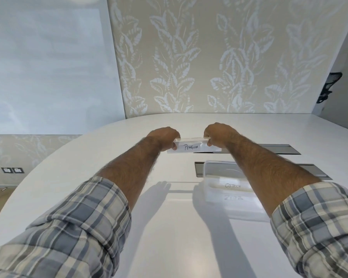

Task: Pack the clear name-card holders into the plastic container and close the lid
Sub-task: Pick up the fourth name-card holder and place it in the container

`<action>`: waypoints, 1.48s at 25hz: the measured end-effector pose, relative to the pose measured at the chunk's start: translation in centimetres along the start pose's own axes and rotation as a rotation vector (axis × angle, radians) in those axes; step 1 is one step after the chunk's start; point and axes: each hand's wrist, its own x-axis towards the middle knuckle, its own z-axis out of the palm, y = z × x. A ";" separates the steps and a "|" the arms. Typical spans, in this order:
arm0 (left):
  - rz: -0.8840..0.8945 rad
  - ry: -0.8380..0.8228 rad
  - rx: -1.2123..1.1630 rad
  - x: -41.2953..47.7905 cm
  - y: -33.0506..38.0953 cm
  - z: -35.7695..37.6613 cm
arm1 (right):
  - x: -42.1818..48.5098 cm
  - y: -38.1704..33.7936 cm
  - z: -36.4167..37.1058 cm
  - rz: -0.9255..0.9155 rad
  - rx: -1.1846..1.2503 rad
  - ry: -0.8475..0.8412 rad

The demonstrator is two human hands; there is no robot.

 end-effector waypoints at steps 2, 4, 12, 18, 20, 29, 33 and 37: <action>0.019 0.005 0.007 -0.2 2.9 -0.4 | -2.2 2.2 -0.7 0.026 -0.010 0.002; 0.031 0.000 0.001 -0.4 5.6 -0.6 | -4.2 4.2 -0.9 0.053 0.006 -0.005; 0.055 -0.054 -0.044 -0.8 13.7 1.4 | -10.7 10.3 0.7 0.138 0.046 -0.045; 0.044 -0.104 -0.063 -1.2 16.5 3.7 | -12.7 12.1 2.6 0.132 0.033 -0.083; 0.048 -0.115 -0.009 -1.4 16.9 4.5 | -12.9 12.2 3.4 0.104 0.017 -0.097; 0.044 -0.178 0.071 -1.1 17.4 7.5 | -13.2 12.4 7.2 0.085 0.049 -0.179; 0.059 -0.214 0.082 -0.9 17.7 8.7 | -13.1 12.6 8.1 0.079 0.035 -0.222; 0.079 -0.258 0.103 -0.5 18.0 9.0 | -12.8 12.5 9.0 0.072 0.035 -0.256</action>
